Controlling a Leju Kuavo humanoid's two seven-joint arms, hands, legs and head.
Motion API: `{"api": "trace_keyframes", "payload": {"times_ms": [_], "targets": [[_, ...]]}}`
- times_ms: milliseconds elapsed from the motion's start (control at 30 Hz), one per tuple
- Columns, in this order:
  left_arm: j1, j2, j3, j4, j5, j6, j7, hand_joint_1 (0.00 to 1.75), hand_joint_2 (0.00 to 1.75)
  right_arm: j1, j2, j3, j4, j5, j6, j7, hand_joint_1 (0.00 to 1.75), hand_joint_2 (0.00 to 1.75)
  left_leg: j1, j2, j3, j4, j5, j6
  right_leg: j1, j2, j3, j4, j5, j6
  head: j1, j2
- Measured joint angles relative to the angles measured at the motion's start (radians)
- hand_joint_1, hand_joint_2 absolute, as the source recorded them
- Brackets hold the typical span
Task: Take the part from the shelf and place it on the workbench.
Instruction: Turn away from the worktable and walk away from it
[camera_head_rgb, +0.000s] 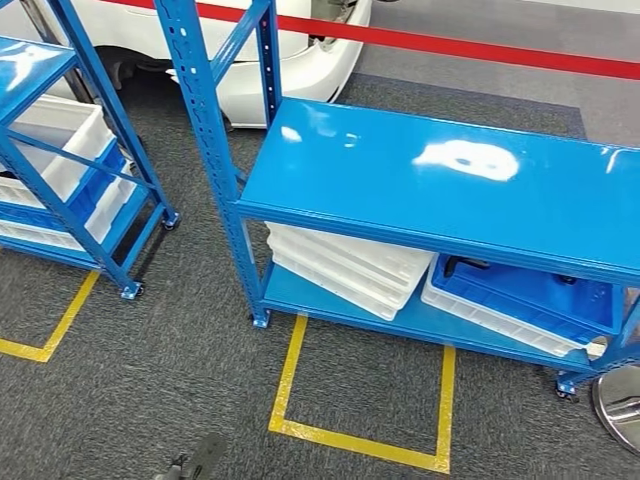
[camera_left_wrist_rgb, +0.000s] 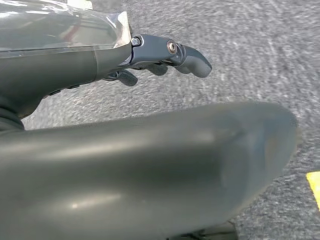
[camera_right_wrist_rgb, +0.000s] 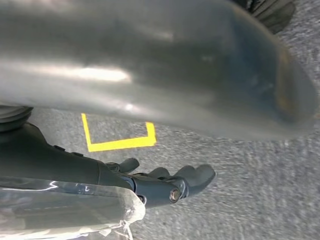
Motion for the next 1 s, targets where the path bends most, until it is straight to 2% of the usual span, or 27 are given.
{"api": "trace_keyframes", "payload": {"times_ms": [33,67,100,133,167,200,233,267,300,333,400,600,733,900,1000], "targets": [[-0.001,0.000,0.000,0.000,0.000,0.000,0.000,0.00,0.00,-0.001,0.000,0.000,0.000,0.001,0.000,0.000,0.00,0.00,0.002,0.013,0.003,-0.002,0.000,0.005,0.001,-0.028,-0.016,0.035,-0.020,0.006,0.001,0.000],[0.001,0.000,0.000,0.000,0.000,0.000,-0.001,0.00,0.00,-0.003,0.000,0.000,0.000,0.002,0.001,0.000,0.00,0.00,0.001,0.026,0.007,-0.003,-0.002,0.008,0.001,-0.062,-0.043,0.091,-0.048,0.011,0.003,0.000],[0.003,0.000,0.000,0.000,0.002,0.000,-0.002,0.00,0.00,-0.006,0.000,0.000,0.000,0.002,0.002,0.000,0.00,0.00,0.000,0.041,0.008,-0.003,-0.005,0.010,-0.001,-0.082,-0.077,0.158,-0.076,0.016,0.004,0.000],[0.005,0.000,0.001,0.000,0.005,0.000,-0.003,0.00,0.00,-0.008,0.000,0.000,0.000,0.004,0.003,0.001,0.00,0.00,-0.001,0.055,0.010,-0.002,-0.008,0.011,-0.003,-0.093,-0.109,0.217,-0.097,0.019,0.004,0.000],[0.006,0.000,0.002,0.000,0.009,0.002,-0.005,0.00,0.00,-0.008,0.000,0.000,0.001,0.006,0.004,0.004,0.00,0.00,-0.001,0.065,0.013,-0.002,-0.012,0.011,-0.004,-0.099,-0.127,0.249,-0.100,0.021,0.004,0.000],[0.005,0.000,0.002,0.000,0.012,0.004,-0.008,0.00,0.00,-0.007,0.000,0.000,0.001,0.010,0.004,0.008,0.00,0.00,-0.002,0.072,0.016,-0.002,-0.015,0.009,-0.005,-0.102,-0.125,0.243,-0.084,0.021,0.003,0.000],[0.004,0.000,0.003,0.000,0.014,0.007,-0.010,0.00,0.00,-0.005,0.000,0.000,0.001,0.015,0.004,0.013,0.00,0.00,-0.002,0.076,0.021,-0.002,-0.019,0.007,-0.005,-0.104,-0.102,0.195,-0.051,0.019,0.003,0.000],[0.003,0.000,0.004,0.000,0.014,0.010,-0.012,0.00,0.00,-0.004,0.000,0.001,0.001,0.021,0.005,0.017,0.00,0.00,-0.002,0.079,0.026,-0.002,-0.023,0.003,-0.005,-0.107,-0.068,0.125,-0.015,0.015,0.003,0.000],[0.001,-0.001,0.004,0.000,0.014,0.014,-0.014,0.00,0.00,-0.003,0.000,0.001,0.001,0.027,0.006,0.020,0.00,0.00,-0.003,0.082,0.031,-0.003,-0.027,0.000,-0.001,-0.110,-0.034,0.061,0.010,0.010,0.003,0.000],[0.000,-0.001,0.005,0.000,0.014,0.018,-0.014,0.00,0.00,-0.003,0.000,0.001,0.002,0.031,0.007,0.022,0.00,0.00,-0.005,0.084,0.034,-0.003,-0.029,-0.004,0.002,-0.113,-0.011,0.016,0.023,0.005,0.003,0.000],[-0.001,-0.001,0.006,0.000,0.013,0.022,-0.015,0.00,0.00,-0.003,0.000,0.001,0.002,0.034,0.010,0.023,0.00,0.00,-0.008,0.085,0.035,-0.003,-0.032,-0.007,0.007,-0.117,0.003,-0.006,0.021,0.001,0.003,0.000],[-0.001,-0.001,0.008,0.000,0.013,0.025,-0.014,0.00,0.00,-0.005,0.002,0.002,0.003,0.037,0.016,0.023,0.00,0.00,-0.007,0.086,0.037,-0.005,-0.033,-0.008,0.006,-0.116,0.005,-0.016,0.018,-0.002,0.002,0.000],[0.000,-0.001,0.009,0.000,0.012,0.036,-0.012,0.00,1.75,-0.006,0.003,0.002,0.004,0.040,0.020,0.030,0.00,0.00,-0.006,0.086,0.046,-0.021,-0.031,-0.012,0.007,-0.114,0.006,-0.019,0.012,-0.009,0.001,0.000],[0.000,-0.001,0.009,0.000,0.005,0.049,-0.007,0.00,1.75,-0.006,0.003,0.002,0.004,0.049,-0.002,0.053,0.00,0.00,-0.005,0.086,0.046,-0.023,-0.030,-0.017,0.009,-0.114,0.007,-0.018,0.011,-0.010,0.001,0.000],[0.000,-0.001,0.009,0.000,-0.006,0.046,-0.011,0.00,1.75,-0.007,0.003,0.002,0.004,0.057,-0.009,0.068,0.00,1.31,-0.006,0.086,0.047,-0.023,-0.030,-0.018,0.009,-0.114,0.008,-0.018,0.011,-0.010,0.001,0.000]]}}
